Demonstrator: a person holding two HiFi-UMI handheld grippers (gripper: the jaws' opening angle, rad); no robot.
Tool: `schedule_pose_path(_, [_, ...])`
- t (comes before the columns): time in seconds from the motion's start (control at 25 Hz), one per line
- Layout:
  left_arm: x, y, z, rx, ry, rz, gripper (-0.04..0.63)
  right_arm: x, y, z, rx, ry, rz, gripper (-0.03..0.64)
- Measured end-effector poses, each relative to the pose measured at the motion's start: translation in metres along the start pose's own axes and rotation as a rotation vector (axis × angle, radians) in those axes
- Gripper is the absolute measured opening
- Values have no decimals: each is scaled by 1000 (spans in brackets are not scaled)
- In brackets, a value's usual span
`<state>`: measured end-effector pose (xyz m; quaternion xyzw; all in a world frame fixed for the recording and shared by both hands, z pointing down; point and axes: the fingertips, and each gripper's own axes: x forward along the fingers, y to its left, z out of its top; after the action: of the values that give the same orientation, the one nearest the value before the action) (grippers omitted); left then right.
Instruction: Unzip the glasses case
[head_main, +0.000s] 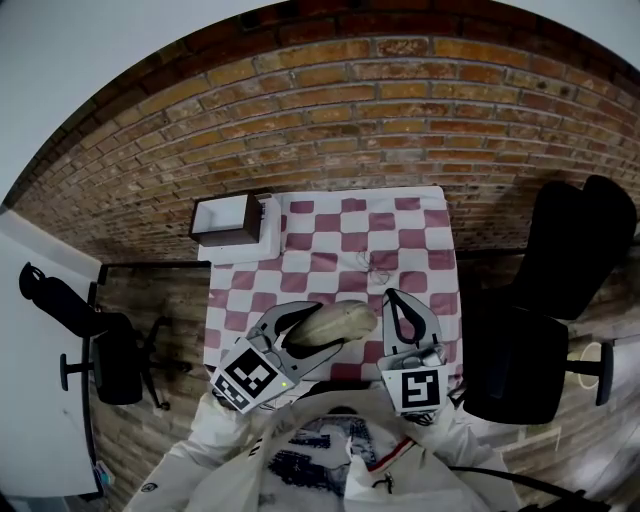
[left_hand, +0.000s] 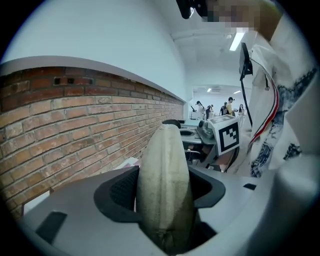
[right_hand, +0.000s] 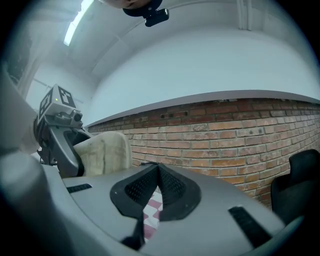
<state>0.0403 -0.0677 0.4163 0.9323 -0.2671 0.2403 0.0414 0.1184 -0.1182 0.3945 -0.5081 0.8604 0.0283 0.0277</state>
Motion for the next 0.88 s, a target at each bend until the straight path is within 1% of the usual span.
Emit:
schedule_pose_path(0.12, [-7,10,-6,24,18,9,279,8,10,1,-7,11,-7,12])
schedule_pose_path(0.24, [-14,18,-12,64,41,16,279,15,19,2,-12,15,-20,12])
schedule_pose_path(0.4, [-25,28,-18,90,51,7,281,24,32,6,-37,22,-37,12])
schedule_pose_path(0.52, [-34,34,-25,124,69,2,279,30,45,11,-64,15,-47,12])
schedule_pose_path(0.72, [-48,42,-35,136,67,-14,279,36,65,16,-99,20,-63,12])
schedule_pose_path(0.8, [-53,44,-40,145,72,-21,279,37,72,18,-104,34,-74,12])
schedule_pose_path(0.88, [-57,46,-46,161,83,-27,280,37,80,20,-131,39,-80,12])
